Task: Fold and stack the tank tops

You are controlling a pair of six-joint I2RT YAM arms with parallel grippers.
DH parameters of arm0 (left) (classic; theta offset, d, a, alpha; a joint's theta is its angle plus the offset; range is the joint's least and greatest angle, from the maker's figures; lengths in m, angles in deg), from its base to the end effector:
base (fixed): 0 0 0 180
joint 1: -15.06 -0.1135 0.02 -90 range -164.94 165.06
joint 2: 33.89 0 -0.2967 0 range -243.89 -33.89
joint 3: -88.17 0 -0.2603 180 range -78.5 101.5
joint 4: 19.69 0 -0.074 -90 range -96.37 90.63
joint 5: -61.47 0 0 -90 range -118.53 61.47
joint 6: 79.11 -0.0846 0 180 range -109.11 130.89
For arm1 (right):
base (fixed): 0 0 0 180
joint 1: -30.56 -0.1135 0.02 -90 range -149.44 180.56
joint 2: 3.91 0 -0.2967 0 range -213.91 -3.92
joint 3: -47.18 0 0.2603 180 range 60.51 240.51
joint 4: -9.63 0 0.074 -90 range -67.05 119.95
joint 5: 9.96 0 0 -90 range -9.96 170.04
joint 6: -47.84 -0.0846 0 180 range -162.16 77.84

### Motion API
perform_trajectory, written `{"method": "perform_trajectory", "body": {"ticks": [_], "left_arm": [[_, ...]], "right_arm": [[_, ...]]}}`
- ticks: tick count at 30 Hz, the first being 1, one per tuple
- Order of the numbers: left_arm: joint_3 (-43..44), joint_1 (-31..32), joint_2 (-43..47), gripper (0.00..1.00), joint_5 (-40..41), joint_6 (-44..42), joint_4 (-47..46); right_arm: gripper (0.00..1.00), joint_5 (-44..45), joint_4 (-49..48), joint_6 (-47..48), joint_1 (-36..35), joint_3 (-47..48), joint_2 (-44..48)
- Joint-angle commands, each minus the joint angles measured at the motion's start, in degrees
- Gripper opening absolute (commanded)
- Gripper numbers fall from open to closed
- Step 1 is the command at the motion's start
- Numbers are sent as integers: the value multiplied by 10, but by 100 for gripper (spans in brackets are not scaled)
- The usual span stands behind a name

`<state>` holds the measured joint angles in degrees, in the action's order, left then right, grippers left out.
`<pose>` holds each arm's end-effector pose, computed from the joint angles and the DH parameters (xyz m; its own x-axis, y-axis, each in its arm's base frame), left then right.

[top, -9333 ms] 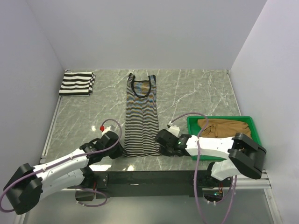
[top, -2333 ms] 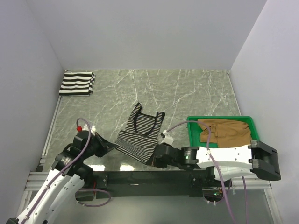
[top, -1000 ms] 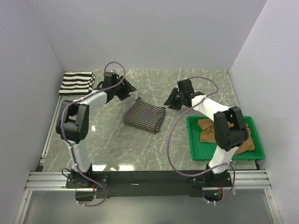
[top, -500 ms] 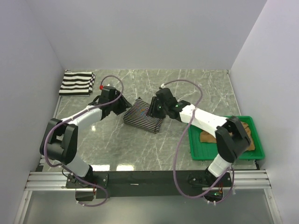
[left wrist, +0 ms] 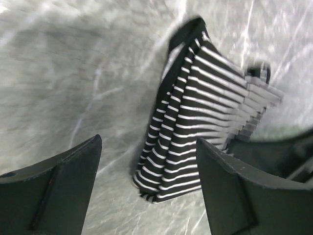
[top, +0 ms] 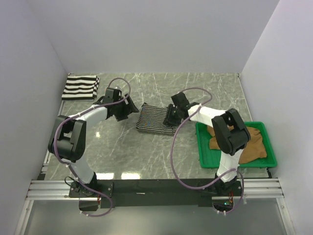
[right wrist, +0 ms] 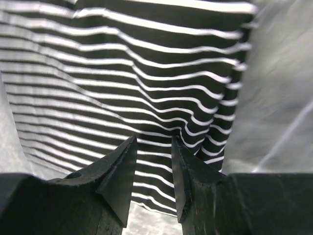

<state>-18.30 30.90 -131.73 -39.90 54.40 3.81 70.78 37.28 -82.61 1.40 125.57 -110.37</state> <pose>0.3832 -0.1261 0.1840 -0.7889 -0.4778 -0.3865 -0.2043 0.7970 -0.5683 0.3623 0.2177 0.1454 -0.9124 0.2241 -0.3423 0.0420 0.8835 0.4666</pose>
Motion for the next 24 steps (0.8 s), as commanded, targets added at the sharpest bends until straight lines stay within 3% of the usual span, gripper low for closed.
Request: {"method": "perform_trajectory", "body": {"ticks": [1,6,13,18,24], "left_arm": [[7,-6,-32,84,-99,-24,-31],[-11,-8,-67,87,-180,1,-86],[-47,-5,-90,85,-153,41,-97],[-65,8,-96,79,-90,65,-92],[-33,47,-123,77,-27,80,-64]], "right_arm": [[42,5,49,54,18,51,-37],[42,-23,67,81,39,102,-73],[42,-42,79,89,56,132,-99],[42,-53,83,89,56,149,-107],[42,-64,83,88,58,161,-111]]}}
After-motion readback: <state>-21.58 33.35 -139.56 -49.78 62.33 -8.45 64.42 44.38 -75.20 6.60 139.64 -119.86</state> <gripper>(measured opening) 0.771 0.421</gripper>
